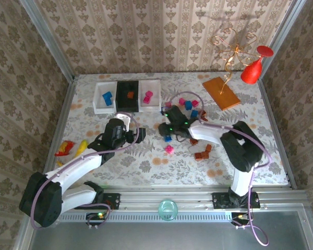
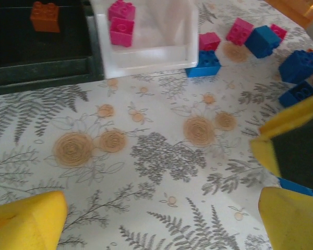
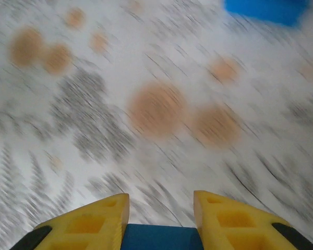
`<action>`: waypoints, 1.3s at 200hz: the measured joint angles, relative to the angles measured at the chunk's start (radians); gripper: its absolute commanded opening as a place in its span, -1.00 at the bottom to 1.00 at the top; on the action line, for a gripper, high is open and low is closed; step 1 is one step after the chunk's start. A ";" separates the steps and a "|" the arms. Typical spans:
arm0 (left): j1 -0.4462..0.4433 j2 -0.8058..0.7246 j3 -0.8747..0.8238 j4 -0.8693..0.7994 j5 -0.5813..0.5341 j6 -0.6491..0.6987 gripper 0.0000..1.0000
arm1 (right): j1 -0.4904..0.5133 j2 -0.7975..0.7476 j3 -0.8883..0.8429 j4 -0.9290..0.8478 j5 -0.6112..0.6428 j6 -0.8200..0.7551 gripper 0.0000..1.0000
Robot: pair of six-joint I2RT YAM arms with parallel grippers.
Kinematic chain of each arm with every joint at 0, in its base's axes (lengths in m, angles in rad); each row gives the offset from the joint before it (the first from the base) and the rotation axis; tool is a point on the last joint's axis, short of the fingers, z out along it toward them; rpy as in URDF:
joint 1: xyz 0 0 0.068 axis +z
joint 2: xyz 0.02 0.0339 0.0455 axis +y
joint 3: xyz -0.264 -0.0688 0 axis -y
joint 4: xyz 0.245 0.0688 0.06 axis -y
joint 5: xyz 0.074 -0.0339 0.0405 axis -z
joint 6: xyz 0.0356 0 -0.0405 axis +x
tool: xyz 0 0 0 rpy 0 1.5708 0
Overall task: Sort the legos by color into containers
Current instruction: Pick up the lego from the center of the table, then place the lego at the center of the table, then pick up the lego from the center of the table.
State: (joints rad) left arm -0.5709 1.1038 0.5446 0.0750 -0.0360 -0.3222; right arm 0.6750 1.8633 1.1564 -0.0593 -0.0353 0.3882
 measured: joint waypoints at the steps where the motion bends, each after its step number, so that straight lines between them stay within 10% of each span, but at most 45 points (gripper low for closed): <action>1: 0.003 -0.001 -0.001 0.000 -0.003 0.000 0.92 | 0.002 0.005 0.007 0.001 0.000 0.001 -0.37; 56: 0.211 -0.149 -0.126 0.000 -0.026 -0.101 0.92 | 0.109 0.319 0.396 0.035 -0.059 0.072 -0.16; 101: 0.215 -0.209 -0.158 -0.002 -0.046 -0.150 0.91 | 0.116 0.345 0.418 0.045 -0.142 0.138 0.20; 155: -0.018 -0.058 -0.125 -0.016 -0.149 -0.201 0.94 | -0.034 -0.052 -0.004 0.080 -0.180 0.130 0.35; 212: -0.045 0.286 0.012 -0.032 -0.236 -0.204 0.89 | -0.105 -0.464 -0.322 0.070 -0.095 0.053 0.45; 260: -0.045 0.462 0.083 -0.004 -0.254 -0.189 0.32 | -0.109 -0.563 -0.420 0.006 -0.070 -0.002 0.49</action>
State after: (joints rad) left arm -0.6159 1.5661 0.6273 0.0711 -0.2905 -0.5114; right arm 0.5655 1.3006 0.7364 -0.0532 -0.1051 0.3862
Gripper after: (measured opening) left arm 0.733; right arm 0.738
